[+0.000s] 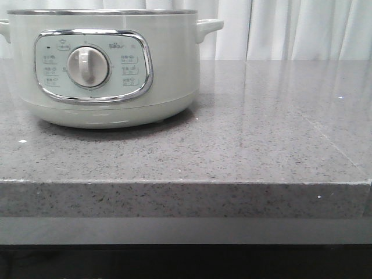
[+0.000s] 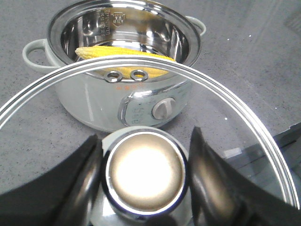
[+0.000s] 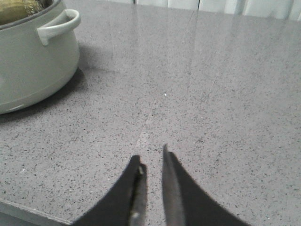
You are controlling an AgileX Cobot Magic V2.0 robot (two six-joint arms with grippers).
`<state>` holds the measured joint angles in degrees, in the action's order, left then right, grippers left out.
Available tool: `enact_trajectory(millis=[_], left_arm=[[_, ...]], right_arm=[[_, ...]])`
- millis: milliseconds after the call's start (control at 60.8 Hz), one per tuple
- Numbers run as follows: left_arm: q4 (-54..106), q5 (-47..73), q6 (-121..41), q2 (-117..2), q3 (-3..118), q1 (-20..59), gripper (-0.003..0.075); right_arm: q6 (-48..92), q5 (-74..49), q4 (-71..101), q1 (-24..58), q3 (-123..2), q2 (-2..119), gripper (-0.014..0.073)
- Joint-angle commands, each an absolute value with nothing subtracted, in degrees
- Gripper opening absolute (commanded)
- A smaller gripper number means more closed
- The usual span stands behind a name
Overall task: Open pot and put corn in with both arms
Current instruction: 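Move the held glass lid back over the pot with the left gripper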
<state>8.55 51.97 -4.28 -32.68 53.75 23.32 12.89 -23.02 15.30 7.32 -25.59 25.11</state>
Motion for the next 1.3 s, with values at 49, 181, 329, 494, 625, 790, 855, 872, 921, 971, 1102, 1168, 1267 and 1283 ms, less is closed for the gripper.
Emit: enact_trajectory(millis=[49, 181, 329, 494, 625, 790, 855, 872, 921, 971, 1102, 1168, 1267, 1283], left_arm=[[9.66, 41.18, -4.52, -37.00, 57.17, 23.76, 0.0169], [9.29, 39.05, -6.03, -42.40, 60.63, 23.76, 0.0169], [9.19, 36.27, -7.55, -50.93, 68.28, 23.76, 0.0169], [9.19, 35.88, -7.64, -63.16, 78.77, 23.76, 0.0169], [9.19, 35.88, -7.78, -72.82, 86.95, 23.76, 0.0169], [9.19, 35.88, -7.78, -81.19, 93.69, 23.76, 0.0169], [9.19, 35.88, -7.78, -83.34, 95.10, 23.76, 0.0169], [9.19, 35.88, -7.78, -83.76, 95.27, 23.76, 0.0169], [9.19, 35.74, -7.78, -84.95, 95.70, 23.76, 0.0169], [9.31, 35.74, -7.78, -85.77, 95.70, 23.76, 0.0169], [9.76, 35.73, -7.78, -87.04, 95.70, 23.76, 0.0169], [9.76, 35.73, -7.78, -87.31, 95.70, 23.76, 0.0169], [9.76, 35.20, -7.78, -87.54, 95.70, 23.76, 0.0169], [9.76, 35.16, -7.78, -87.65, 95.70, 23.76, 0.0169]], right_arm=[[13.38, -17.83, 15.42, 6.93, -26.49, 22.15, -0.0067], [13.38, -17.83, 15.42, 6.93, -26.49, 21.90, -0.0068], [13.38, -17.83, 15.42, 6.93, -26.49, 21.90, -0.0068], [13.38, -17.96, 15.42, 6.93, -26.42, 21.90, -0.0068], [13.38, -17.96, 15.42, 6.93, -26.42, 21.90, -0.0068], [13.38, -18.01, 15.42, 6.93, -26.42, 21.90, -0.0068], [13.38, -18.01, 15.42, 6.93, -26.42, 21.90, -0.0068], [13.38, -18.01, 15.42, 6.93, -26.42, 21.90, -0.0068], [13.38, -18.01, 15.42, 6.93, -26.42, 21.90, -0.0068], [13.38, -18.06, 15.42, 6.93, -26.42, 21.90, -0.0068], [13.38, -18.06, 15.42, 6.93, -26.42, 21.90, -0.0068], [13.38, -18.06, 15.42, 6.93, -26.42, 21.90, -0.0068], [13.38, -18.06, 15.42, 6.93, -26.42, 21.90, -0.0068], [13.38, -18.06, 15.42, 6.93, -26.42, 21.90, -0.0068]])
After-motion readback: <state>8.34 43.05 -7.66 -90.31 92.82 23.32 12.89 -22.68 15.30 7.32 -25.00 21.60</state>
